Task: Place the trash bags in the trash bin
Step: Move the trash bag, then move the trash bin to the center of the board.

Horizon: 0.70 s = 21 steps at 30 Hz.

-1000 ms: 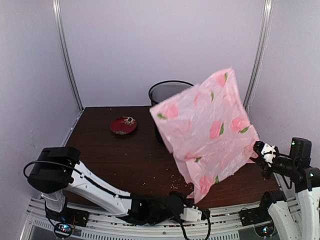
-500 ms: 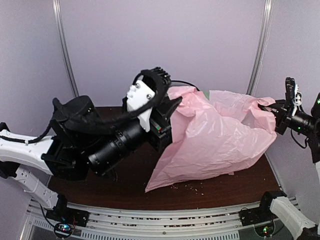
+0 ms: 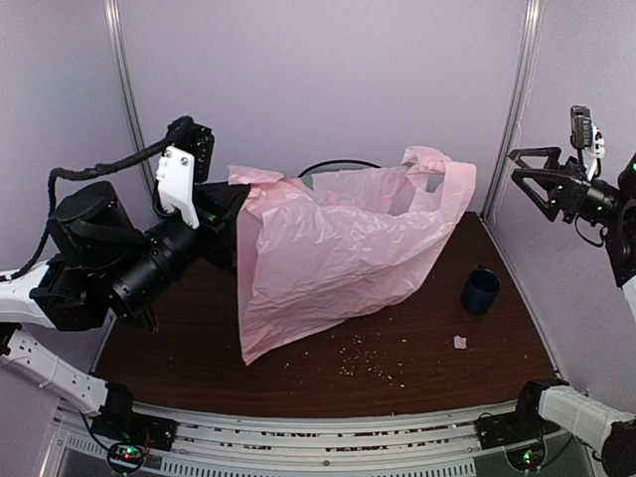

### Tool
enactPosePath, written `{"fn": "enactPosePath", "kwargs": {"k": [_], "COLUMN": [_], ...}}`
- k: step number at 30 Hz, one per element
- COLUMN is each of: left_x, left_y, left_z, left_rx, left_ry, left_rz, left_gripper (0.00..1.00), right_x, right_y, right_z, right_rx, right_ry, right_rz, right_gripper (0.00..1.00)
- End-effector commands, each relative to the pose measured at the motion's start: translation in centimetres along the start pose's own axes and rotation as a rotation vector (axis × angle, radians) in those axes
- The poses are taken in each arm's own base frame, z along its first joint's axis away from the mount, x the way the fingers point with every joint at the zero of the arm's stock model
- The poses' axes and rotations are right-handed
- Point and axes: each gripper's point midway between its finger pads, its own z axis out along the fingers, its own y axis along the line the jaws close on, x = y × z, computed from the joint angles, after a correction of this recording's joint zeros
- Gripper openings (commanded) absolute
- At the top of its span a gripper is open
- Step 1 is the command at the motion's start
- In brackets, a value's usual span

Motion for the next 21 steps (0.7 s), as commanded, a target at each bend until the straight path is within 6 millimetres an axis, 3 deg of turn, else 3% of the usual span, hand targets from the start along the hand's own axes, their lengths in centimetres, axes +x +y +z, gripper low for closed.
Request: {"fn": "enactPosePath", "kwargs": {"k": [1, 4, 7, 13, 16, 21], "left_x": [0.7, 0.3, -0.1, -0.8, -1.1, -1.7], "left_y": [2.1, 3.8, 5.6, 9.9, 11.9, 14.4], "left_z": [-0.7, -1.5, -2.7, -4.8, -5.5, -6.8], "left_rx": [-0.070, -0.100, -0.119, -0.225, -0.324, -0.415], "left_ry": [0.038, 0.045, 0.037, 0.025, 0.038, 0.041], "left_rz": [-0.039, -0.068, -0.110, -0.150, -0.106, -0.109], "left_gripper": [0.00, 0.00, 0.00, 0.00, 0.00, 0.00], "right_x": [-1.3, 1.1, 4.4, 7.0, 9.7, 12.9], "right_y": [-1.1, -4.7, -6.3, -10.6, -11.1, -9.4], "right_z": [1.7, 5.2, 9.3, 14.6, 17.5, 21.0], "right_rx": [-0.019, 0.107, 0.179, 0.285, 0.262, 0.207], "right_ry": [-0.003, 0.110, 0.259, 0.385, 0.468, 0.576], "right_rz": [0.064, 0.096, 0.031, -0.115, -0.158, -0.273], "right_gripper": [0.86, 0.79, 0.69, 0.56, 0.53, 0.48]}}
